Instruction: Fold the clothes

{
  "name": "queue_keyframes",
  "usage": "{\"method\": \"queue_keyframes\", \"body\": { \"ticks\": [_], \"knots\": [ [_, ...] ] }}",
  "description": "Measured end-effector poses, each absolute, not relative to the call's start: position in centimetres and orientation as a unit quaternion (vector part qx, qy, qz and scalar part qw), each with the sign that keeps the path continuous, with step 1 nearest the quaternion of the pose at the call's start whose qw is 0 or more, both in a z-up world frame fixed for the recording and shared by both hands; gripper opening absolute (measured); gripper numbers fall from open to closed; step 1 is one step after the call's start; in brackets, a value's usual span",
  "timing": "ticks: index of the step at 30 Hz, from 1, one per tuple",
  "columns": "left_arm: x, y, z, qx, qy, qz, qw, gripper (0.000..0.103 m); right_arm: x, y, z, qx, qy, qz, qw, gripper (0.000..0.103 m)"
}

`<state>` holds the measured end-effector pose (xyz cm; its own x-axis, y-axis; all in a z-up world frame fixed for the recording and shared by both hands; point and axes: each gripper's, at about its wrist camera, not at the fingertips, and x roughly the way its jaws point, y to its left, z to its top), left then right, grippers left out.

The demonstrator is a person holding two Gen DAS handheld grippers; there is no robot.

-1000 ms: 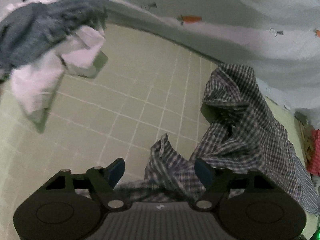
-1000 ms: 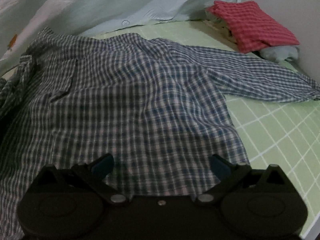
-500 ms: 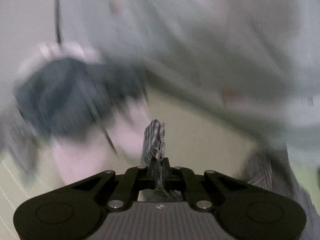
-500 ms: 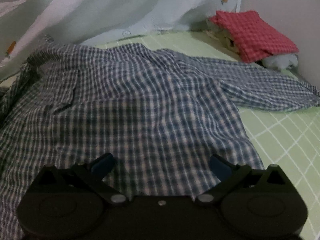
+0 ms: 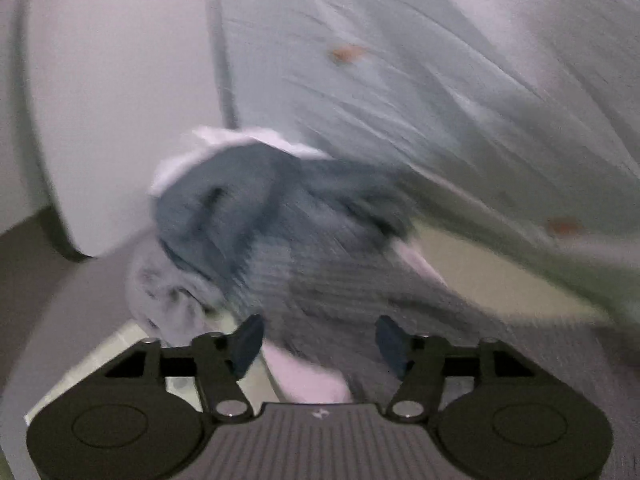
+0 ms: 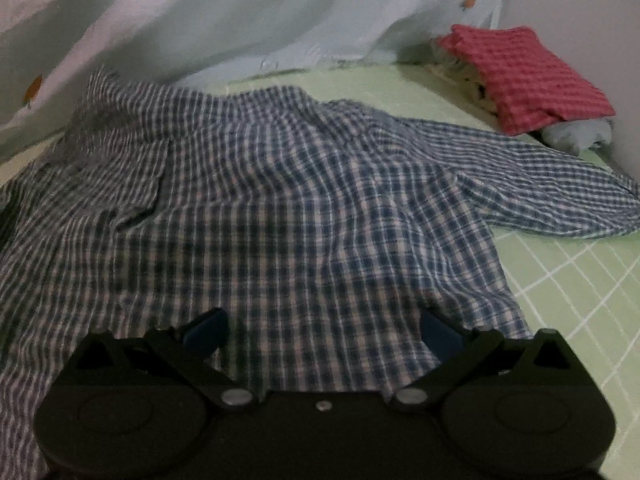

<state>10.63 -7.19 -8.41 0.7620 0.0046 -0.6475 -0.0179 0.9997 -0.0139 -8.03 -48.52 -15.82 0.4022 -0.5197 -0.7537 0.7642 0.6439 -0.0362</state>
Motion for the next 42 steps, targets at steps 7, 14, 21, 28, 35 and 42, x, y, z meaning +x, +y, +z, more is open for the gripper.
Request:
{"method": "queue_keyframes", "body": {
  "ticks": [7, 14, 21, 28, 35, 42],
  "knots": [
    [6.2, -11.0, -14.4, 0.070, 0.450, -0.122, 0.882, 0.079, -11.6, -49.9, -14.2, 0.178, 0.352, -0.432, 0.811, 0.103],
    [4.8, -10.7, -19.0, 0.049, 0.516, -0.108, 0.848, 0.079, -13.9, -51.3, -15.5, 0.183, 0.394, -0.436, 0.789, 0.103],
    [2.6, -10.9, -19.7, 0.068, 0.504, -0.116, 0.853, 0.048, -15.6, -51.7, -14.9, 0.202, 0.393, -0.400, 0.803, 0.071],
    [0.2, -11.4, -19.3, 0.047, 0.519, -0.064, 0.851, 0.006, -15.1, -53.0, -14.3, 0.114, 0.430, -0.344, 0.827, 0.004],
    [-5.6, -14.5, -19.2, 0.034, 0.529, -0.039, 0.847, 0.006, -16.4, -57.8, -14.5, 0.086, 0.436, -0.327, 0.834, 0.003],
    [-9.4, -18.8, -19.0, 0.051, 0.543, -0.022, 0.838, 0.010, -17.1, -61.9, -14.2, 0.080, 0.443, -0.315, 0.836, 0.004]
  ]
}}
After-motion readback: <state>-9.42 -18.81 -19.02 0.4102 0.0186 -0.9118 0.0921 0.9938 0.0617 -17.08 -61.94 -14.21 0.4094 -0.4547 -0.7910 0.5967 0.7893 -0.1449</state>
